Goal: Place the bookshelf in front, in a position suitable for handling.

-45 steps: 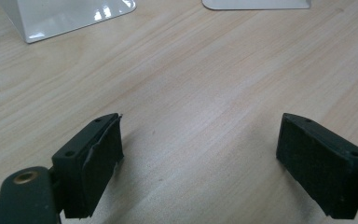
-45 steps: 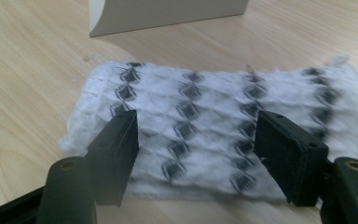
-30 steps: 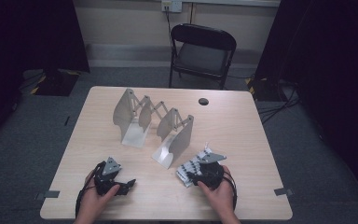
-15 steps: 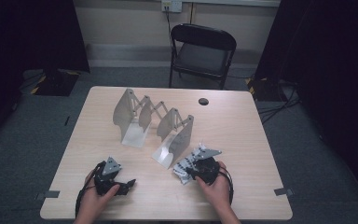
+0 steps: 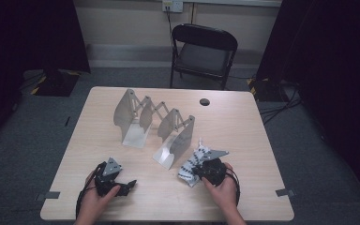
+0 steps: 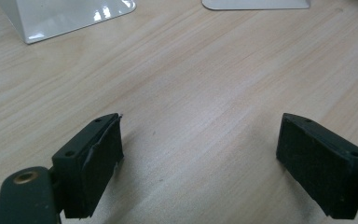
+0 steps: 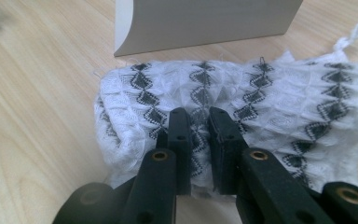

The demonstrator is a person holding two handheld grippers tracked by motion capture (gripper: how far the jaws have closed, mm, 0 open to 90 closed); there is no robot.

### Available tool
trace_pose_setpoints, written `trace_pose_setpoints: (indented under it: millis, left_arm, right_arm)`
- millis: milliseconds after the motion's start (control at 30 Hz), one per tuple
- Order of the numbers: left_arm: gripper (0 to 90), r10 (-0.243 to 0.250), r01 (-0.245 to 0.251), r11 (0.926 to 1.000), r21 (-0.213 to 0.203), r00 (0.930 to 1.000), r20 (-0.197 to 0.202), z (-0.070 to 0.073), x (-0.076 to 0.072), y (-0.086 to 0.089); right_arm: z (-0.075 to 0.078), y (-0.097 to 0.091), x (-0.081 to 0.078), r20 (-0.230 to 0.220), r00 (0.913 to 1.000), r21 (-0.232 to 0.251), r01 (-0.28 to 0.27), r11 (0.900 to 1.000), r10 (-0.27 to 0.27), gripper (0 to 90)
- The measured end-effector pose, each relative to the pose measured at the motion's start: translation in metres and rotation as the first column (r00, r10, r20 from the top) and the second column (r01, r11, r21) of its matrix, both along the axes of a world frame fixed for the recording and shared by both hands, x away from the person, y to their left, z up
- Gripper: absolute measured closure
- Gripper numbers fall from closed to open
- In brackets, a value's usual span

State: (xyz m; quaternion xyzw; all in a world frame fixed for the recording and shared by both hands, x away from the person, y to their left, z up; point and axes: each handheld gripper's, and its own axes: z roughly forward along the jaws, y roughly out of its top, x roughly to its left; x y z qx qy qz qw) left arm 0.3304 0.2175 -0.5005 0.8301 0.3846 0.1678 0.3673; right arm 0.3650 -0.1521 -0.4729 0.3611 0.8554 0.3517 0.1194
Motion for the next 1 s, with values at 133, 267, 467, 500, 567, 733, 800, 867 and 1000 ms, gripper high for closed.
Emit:
trace_pose_setpoints:
  millis: [133,267,467,500,567,733,800,867,1000]
  left_arm:
    - [14.1,0.000,0.000,1.0000,0.001,1.0000,0.001,0.000,0.000,0.000]
    - [14.1,0.000,0.000,1.0000,0.001,1.0000,0.000,0.000,0.000,0.000]
    - [14.1,0.000,0.000,1.0000,0.001,1.0000,0.001,0.000,0.000,0.000]
    - [14.1,0.000,0.000,1.0000,0.001,1.0000,0.001,0.000,0.000,0.000]
    - [14.1,0.000,0.000,1.0000,0.000,1.0000,0.001,0.000,0.000,0.000]
    - [14.1,0.000,0.000,1.0000,0.001,1.0000,0.001,0.000,0.000,0.000]
    - [14.1,0.000,0.000,1.0000,0.001,1.0000,0.001,0.000,0.000,0.000]
    - [14.1,0.000,0.000,1.0000,0.001,1.0000,0.001,0.000,0.000,0.000]
    - [14.1,0.000,0.000,1.0000,0.001,1.0000,0.000,0.000,0.000,0.000]
  right_arm:
    - [0.007,-0.005,-0.001,0.005,1.0000,0.008,-0.008,0.9999,0.008,80.5]
    - [0.012,-0.008,-0.001,0.006,0.9999,0.016,-0.013,0.9998,0.013,80.7]
    - [0.032,-0.020,0.000,0.033,0.9994,0.034,-0.009,0.9994,0.008,80.9]
    - [0.032,-0.020,0.000,0.033,0.9994,0.034,-0.009,0.9994,0.008,80.9]
    - [0.047,-0.025,-0.001,0.059,0.9982,0.043,-0.013,0.9990,0.010,80.9]
    - [0.079,-0.029,-0.003,0.123,0.9924,0.063,-0.017,0.9979,0.010,80.9]
    - [0.096,-0.028,-0.003,0.157,0.9875,0.077,-0.025,0.9967,0.013,80.9]
    - [0.114,-0.023,-0.003,0.192,0.9809,0.082,-0.046,0.9956,0.029,80.9]
    - [0.139,-0.009,-0.003,0.246,0.9676,0.097,-0.085,0.9917,0.059,80.9]
